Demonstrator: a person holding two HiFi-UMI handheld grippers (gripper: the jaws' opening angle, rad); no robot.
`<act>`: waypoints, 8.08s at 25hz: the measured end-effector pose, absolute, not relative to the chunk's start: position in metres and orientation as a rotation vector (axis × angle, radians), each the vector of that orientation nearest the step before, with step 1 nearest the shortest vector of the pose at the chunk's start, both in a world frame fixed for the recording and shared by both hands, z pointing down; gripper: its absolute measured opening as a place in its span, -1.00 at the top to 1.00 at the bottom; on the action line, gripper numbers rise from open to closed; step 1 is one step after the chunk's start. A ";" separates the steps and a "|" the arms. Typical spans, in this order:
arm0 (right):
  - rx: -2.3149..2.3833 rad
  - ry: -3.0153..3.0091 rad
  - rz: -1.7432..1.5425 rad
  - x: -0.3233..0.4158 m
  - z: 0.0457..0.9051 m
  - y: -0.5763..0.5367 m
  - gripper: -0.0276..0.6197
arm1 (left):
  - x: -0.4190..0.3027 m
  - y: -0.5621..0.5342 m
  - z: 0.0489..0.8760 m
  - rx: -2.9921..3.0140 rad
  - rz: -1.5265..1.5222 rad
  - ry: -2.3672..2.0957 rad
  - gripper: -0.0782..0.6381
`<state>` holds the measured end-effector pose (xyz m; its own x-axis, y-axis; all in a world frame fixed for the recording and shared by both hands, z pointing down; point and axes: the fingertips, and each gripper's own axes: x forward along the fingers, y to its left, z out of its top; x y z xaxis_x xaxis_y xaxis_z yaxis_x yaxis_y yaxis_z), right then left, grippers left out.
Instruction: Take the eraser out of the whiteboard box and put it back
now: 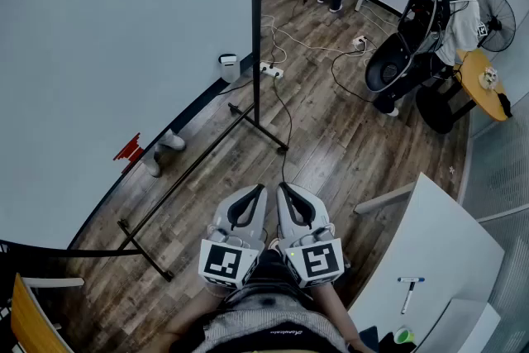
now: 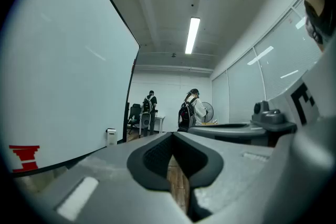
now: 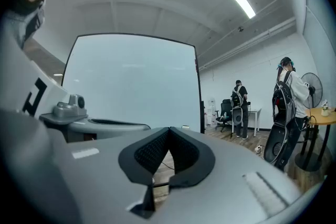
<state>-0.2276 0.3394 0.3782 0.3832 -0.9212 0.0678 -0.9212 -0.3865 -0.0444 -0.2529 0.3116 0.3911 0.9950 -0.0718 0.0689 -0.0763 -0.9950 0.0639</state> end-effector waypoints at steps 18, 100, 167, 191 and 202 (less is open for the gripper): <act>2.603 -1.782 0.192 -0.186 0.393 0.348 0.92 | -0.213 0.318 0.407 3.042 0.147 -0.158 0.78; 1.609 -2.564 0.180 0.061 0.403 -0.108 0.89 | 0.018 -0.110 0.405 2.714 0.130 -1.250 0.78; 1.089 -2.411 0.380 0.047 0.532 -0.114 0.35 | -0.015 -0.118 0.435 2.508 0.143 -1.471 0.78; 1.083 -2.422 0.403 0.047 0.534 -0.113 0.40 | -0.005 -0.121 0.433 2.549 0.137 -1.374 0.78; 1.072 -2.419 0.382 0.045 0.507 -0.103 0.40 | -0.001 -0.115 0.432 2.566 0.117 -1.320 0.78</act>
